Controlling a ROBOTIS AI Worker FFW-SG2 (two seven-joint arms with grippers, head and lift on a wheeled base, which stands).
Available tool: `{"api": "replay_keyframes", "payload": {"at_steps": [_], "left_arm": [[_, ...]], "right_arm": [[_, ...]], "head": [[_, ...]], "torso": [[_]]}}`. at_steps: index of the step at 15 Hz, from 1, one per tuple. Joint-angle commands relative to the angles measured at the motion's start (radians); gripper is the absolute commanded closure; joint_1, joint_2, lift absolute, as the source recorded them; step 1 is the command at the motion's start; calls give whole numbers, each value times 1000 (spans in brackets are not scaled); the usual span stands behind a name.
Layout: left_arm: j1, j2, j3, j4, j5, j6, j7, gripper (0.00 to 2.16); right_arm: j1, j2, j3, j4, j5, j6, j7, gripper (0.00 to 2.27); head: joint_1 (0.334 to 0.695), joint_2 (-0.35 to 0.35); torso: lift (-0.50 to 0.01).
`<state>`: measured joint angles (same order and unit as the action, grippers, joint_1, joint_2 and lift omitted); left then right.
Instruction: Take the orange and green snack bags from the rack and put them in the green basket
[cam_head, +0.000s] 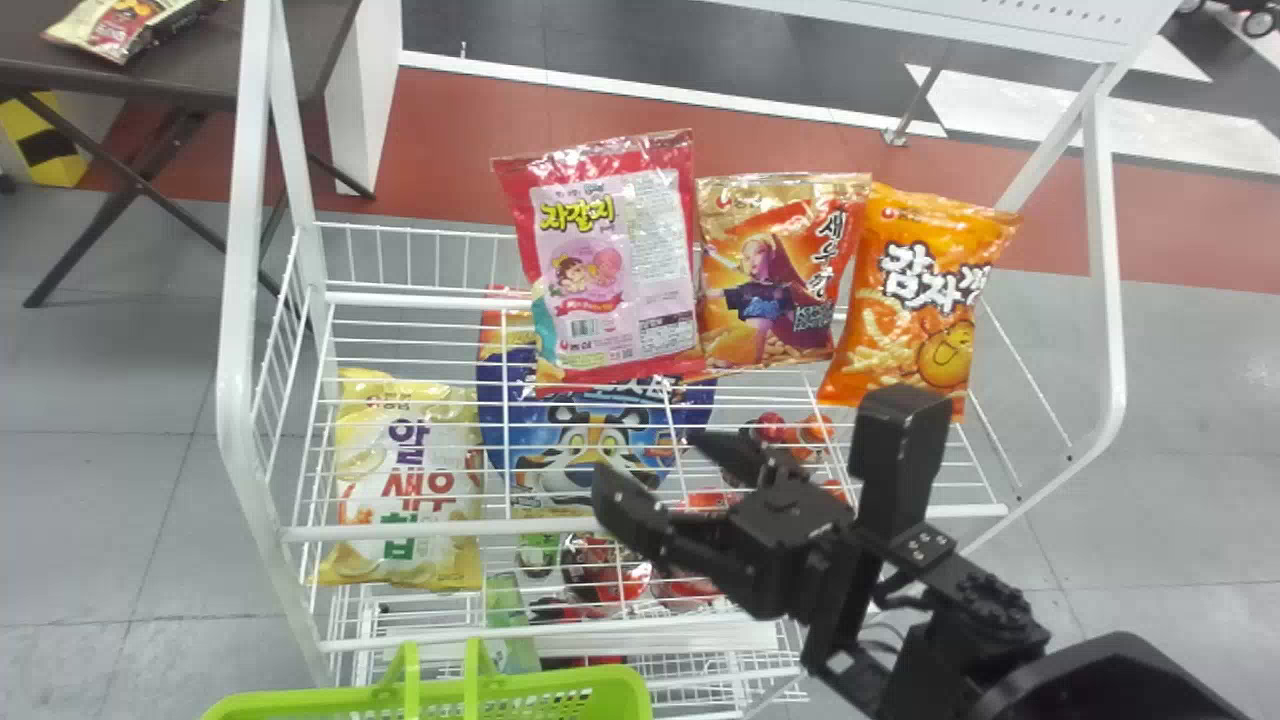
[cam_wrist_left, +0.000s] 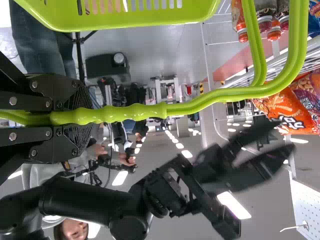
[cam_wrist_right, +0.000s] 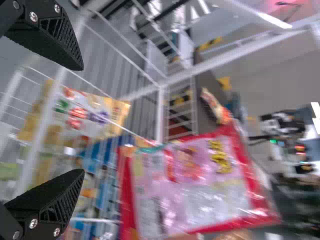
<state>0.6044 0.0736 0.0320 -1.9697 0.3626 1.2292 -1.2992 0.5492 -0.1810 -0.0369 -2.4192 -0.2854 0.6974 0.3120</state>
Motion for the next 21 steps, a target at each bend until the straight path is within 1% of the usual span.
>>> {"api": "replay_keyframes", "payload": {"at_steps": [1, 3, 6, 7, 8, 9, 11, 15, 16, 19, 21], "left_arm": [[-2, 0, 5, 0, 1, 0, -2, 1997], [-5, 2, 6, 3, 3, 0, -2, 1997], [-11, 0, 5, 9, 3, 0, 0, 1997], [-11, 0, 5, 11, 3, 0, -2, 1997], [-11, 0, 5, 12, 3, 0, 0, 1997], [-11, 0, 5, 14, 3, 0, 0, 1997], [-11, 2, 5, 14, 3, 0, 1, 1997], [-11, 3, 3, 11, 1, 10, 1, 1997], [-12, 5, 3, 11, 1, 13, 1, 1997], [-12, 8, 5, 9, 3, 16, -3, 1997], [-12, 8, 5, 11, 3, 16, -5, 1997]], "right_arm": [[0, 0, -32, 2, 0, -131, -5, 83], [0, 1, -54, 34, 8, -281, -17, 93], [-5, 8, -116, 98, 0, -413, -45, 97], [-8, 11, -135, 134, -1, -474, -64, 97], [-12, 17, -156, 160, -11, -489, -68, 97], [-25, 31, -181, 190, -17, -508, -70, 97], [-74, 35, -221, 284, -43, -517, -68, 97], [-170, 35, -251, 413, -41, -514, -71, 97], [-198, 35, -261, 442, -32, -514, -83, 93], [-302, 31, -291, 534, -14, -486, -83, 93], [-364, 29, -299, 588, 34, -440, -83, 93]], "head": [[695, -287], [695, -304], [695, -349], [695, -350], [695, -350], [695, -350], [695, -350], [695, -350], [695, -350], [695, -350], [695, -350]], "torso": [[0], [0], [0], [0], [0], [0], [0], [0], [0], [0], [0]]}}
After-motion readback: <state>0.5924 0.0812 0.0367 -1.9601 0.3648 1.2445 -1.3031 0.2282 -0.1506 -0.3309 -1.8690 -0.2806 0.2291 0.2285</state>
